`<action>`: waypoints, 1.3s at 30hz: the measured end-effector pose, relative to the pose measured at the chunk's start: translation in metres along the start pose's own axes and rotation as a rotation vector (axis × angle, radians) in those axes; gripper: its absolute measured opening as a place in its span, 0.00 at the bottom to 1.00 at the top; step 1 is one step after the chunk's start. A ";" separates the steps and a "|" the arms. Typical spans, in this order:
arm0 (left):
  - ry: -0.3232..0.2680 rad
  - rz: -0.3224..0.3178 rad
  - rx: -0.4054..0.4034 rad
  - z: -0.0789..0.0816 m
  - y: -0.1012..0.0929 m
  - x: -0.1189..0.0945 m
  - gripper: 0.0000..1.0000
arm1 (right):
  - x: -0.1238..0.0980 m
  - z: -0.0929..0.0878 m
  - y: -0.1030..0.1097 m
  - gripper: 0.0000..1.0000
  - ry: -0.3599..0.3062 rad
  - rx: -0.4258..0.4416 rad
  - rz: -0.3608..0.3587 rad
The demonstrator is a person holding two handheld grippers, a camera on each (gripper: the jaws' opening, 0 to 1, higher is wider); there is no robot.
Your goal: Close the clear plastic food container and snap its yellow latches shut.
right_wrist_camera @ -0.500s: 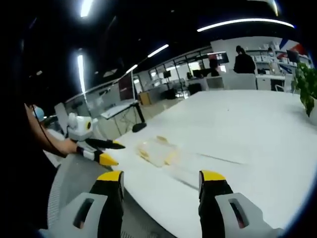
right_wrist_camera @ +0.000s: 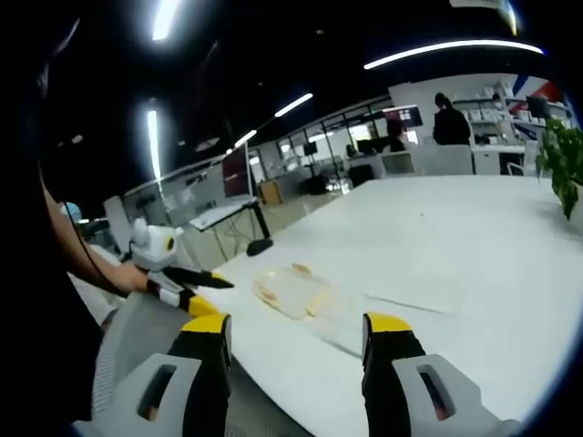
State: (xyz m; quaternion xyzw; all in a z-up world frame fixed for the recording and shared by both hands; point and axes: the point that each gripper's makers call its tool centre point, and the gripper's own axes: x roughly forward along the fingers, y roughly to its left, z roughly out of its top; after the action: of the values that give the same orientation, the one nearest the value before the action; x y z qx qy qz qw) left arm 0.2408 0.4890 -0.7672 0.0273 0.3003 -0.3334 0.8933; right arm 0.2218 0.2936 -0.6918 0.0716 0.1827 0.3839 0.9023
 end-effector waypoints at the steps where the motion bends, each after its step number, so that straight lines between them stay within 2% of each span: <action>1: -0.002 0.000 0.003 0.001 0.000 0.000 0.65 | 0.000 0.000 0.001 0.57 -0.001 -0.006 0.003; 5: -0.015 -0.011 0.020 0.007 -0.003 -0.002 0.66 | 0.000 0.004 0.001 0.55 -0.002 -0.028 0.012; 8: -0.018 -0.017 0.034 0.012 -0.005 -0.005 0.66 | -0.005 0.015 -0.002 0.51 -0.015 -0.058 -0.007; 12: -0.044 -0.036 0.036 0.021 -0.006 -0.009 0.69 | -0.002 0.036 0.001 0.57 -0.074 0.000 -0.004; 15: -0.081 -0.044 0.024 0.033 -0.001 -0.015 0.69 | 0.005 0.047 0.008 0.57 -0.094 -0.019 -0.013; 18: -0.102 -0.051 0.013 0.043 0.007 -0.022 0.68 | 0.013 0.050 0.013 0.56 -0.095 -0.030 -0.026; 22: -0.138 -0.070 -0.003 0.055 0.019 -0.028 0.67 | 0.018 0.058 0.019 0.56 -0.118 -0.006 -0.045; 25: -0.132 -0.106 -0.023 0.058 0.026 -0.030 0.62 | 0.026 0.059 0.028 0.56 -0.118 -0.014 -0.045; 33: -0.164 -0.162 0.011 0.064 0.045 -0.040 0.62 | 0.051 0.069 0.040 0.59 -0.119 -0.025 -0.078; 37: -0.155 -0.205 0.000 0.060 0.055 -0.038 0.62 | 0.063 0.071 0.043 0.60 -0.105 -0.056 -0.086; 39: -0.132 -0.209 0.012 0.057 0.060 -0.037 0.62 | 0.070 0.070 0.043 0.60 -0.094 -0.066 -0.094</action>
State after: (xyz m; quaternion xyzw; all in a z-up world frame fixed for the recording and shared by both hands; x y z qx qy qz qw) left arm 0.2855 0.5430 -0.7093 -0.0209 0.2399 -0.4274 0.8714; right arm 0.2645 0.3744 -0.6345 0.0510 0.1305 0.3433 0.9287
